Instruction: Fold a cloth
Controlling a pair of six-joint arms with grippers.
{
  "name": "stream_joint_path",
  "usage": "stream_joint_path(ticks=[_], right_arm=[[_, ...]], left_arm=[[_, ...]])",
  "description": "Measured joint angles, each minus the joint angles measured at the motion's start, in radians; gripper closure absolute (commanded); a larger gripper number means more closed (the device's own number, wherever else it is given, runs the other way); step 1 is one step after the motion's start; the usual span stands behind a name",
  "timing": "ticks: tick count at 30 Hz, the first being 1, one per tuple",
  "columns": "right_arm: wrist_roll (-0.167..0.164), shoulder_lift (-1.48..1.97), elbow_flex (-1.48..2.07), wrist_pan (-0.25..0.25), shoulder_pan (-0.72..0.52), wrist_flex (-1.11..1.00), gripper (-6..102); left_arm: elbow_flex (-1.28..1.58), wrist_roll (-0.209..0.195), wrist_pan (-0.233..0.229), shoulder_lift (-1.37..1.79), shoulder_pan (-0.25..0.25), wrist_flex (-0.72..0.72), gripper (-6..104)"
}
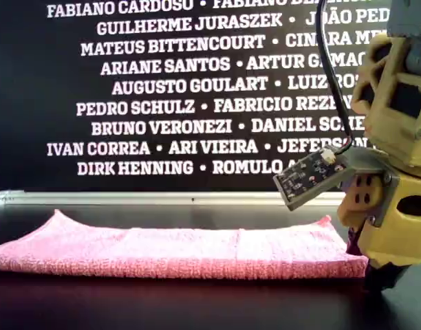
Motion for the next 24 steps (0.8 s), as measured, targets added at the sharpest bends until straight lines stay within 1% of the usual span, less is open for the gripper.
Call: stream_joint_path(ticks=[4,6,7,17,20,24], right_arm=[[0.006,-0.071,-0.071,0.000,0.026,0.002,15],[0.006,-0.112,-0.109,-0.011,0.029,0.002,15],[0.015,-0.132,-0.132,-0.012,0.031,0.002,15],[0.003,-0.219,-0.241,-0.012,0.040,0.002,17],[0.009,-0.221,-0.241,-0.012,0.040,0.002,24],[0.009,-0.221,-0.241,-0.012,0.038,0.002,44]], left_arm=[[0.000,0.000,0.000,0.000,0.000,0.000,47],[0.000,0.000,0.000,0.000,0.000,0.000,47],[0.000,0.000,0.000,0.000,0.000,0.000,47],[0.000,0.000,0.000,0.000,0.000,0.000,47],[0.000,0.000,0.000,0.000,0.000,0.000,47],[0.000,0.000,0.000,0.000,0.000,0.000,47]])
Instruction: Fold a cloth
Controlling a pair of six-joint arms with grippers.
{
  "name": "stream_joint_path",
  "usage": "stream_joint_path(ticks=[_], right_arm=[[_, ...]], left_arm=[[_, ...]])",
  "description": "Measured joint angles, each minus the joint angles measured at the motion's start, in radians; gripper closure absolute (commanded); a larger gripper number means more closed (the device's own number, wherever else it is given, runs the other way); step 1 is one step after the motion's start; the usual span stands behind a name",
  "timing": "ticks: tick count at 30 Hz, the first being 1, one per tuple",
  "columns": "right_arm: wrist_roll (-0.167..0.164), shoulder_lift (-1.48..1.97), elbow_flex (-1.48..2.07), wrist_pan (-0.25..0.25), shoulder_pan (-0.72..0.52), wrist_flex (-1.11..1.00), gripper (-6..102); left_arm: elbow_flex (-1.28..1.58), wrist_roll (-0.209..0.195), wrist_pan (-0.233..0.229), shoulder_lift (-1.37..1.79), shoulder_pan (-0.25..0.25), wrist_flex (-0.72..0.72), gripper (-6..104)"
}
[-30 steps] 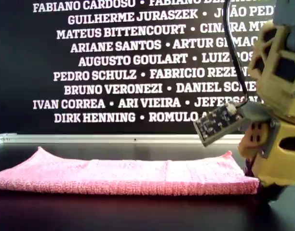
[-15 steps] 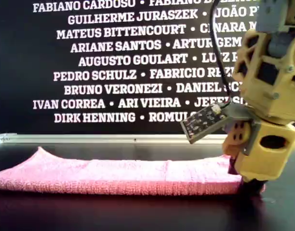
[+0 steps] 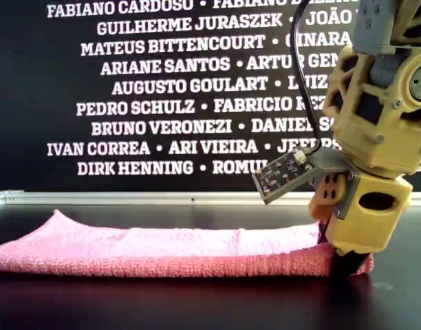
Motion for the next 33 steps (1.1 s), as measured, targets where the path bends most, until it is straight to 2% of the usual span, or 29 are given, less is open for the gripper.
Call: stream_joint_path(ticks=[7,11,14,20,23,33], right_arm=[[0.000,0.000,0.000,0.000,-0.002,0.000,84],[0.000,-0.006,-0.002,0.000,-0.002,0.000,99],[-0.008,-0.023,-0.005,0.000,-0.002,0.000,97],[-0.002,-0.015,-0.015,0.000,-0.002,0.000,97],[-0.002,0.025,-0.012,0.014,-0.002,0.000,97],[-0.002,0.207,-0.051,0.012,0.018,0.000,97]], left_arm=[[0.000,0.000,0.000,0.000,0.000,0.000,47],[0.000,0.000,0.000,0.000,0.000,0.000,47],[0.000,0.000,0.000,0.000,0.000,0.000,47],[0.000,0.000,0.000,0.000,0.003,0.000,47],[0.000,0.000,-0.006,0.000,0.009,0.000,47],[0.000,0.000,0.003,0.000,0.009,0.000,47]])
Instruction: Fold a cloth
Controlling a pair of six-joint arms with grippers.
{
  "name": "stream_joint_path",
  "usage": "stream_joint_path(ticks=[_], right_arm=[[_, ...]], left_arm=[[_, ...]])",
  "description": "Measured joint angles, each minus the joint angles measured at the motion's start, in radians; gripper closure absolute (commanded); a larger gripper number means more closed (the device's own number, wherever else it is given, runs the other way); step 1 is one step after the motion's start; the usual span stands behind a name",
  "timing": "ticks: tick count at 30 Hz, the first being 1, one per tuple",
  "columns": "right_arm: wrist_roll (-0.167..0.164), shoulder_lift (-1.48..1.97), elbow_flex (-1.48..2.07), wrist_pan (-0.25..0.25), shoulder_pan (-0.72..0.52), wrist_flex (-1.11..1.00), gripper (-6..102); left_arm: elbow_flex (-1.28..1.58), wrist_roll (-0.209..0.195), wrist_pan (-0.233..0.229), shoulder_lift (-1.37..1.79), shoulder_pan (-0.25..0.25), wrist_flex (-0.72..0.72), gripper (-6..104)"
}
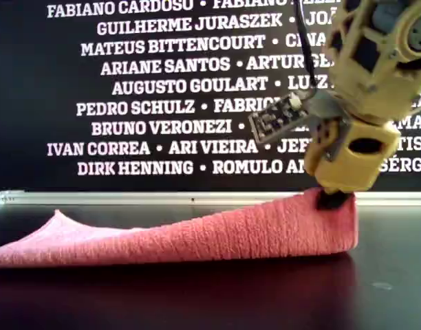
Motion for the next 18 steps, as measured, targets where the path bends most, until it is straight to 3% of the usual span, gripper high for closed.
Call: stream_joint_path(ticks=[8,18], right_arm=[[0.000,-0.049,-0.210,0.005,0.218,0.000,97],[0.000,-0.456,-0.676,0.005,0.420,0.000,97]], left_arm=[[0.000,0.000,0.000,0.000,0.000,0.000,47],[0.000,0.000,0.000,0.000,0.000,0.000,47]])
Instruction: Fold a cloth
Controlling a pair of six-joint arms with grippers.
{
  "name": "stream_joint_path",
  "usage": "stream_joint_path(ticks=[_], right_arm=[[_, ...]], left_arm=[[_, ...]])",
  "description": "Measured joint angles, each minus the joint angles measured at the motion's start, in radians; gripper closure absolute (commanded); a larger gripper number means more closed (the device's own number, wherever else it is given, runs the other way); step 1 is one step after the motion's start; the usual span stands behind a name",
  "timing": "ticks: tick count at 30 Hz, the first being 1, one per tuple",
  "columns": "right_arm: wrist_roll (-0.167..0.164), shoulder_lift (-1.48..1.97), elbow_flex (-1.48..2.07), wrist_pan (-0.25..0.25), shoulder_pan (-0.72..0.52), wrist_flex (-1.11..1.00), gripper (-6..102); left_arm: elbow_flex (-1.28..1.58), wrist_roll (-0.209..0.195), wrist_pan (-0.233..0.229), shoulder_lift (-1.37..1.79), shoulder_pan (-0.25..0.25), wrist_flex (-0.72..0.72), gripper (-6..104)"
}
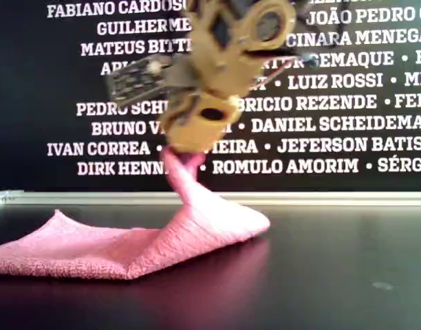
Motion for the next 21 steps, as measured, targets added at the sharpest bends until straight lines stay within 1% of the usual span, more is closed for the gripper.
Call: stream_joint_path(ticks=[7,11,16,21], right_arm=[[0.000,-0.242,-0.379,0.000,0.124,0.000,97],[0.000,-0.345,-0.537,0.000,0.213,0.000,97],[0.000,-0.457,-0.607,0.000,0.313,0.000,97],[0.000,-0.565,-0.606,0.000,0.353,0.002,96]], left_arm=[[0.000,0.000,-0.003,0.000,0.003,0.000,47],[0.000,0.000,-0.003,0.000,0.003,0.000,47],[0.000,0.000,-0.003,0.000,0.003,0.000,47],[0.000,0.000,-0.003,0.000,0.003,0.000,47]])
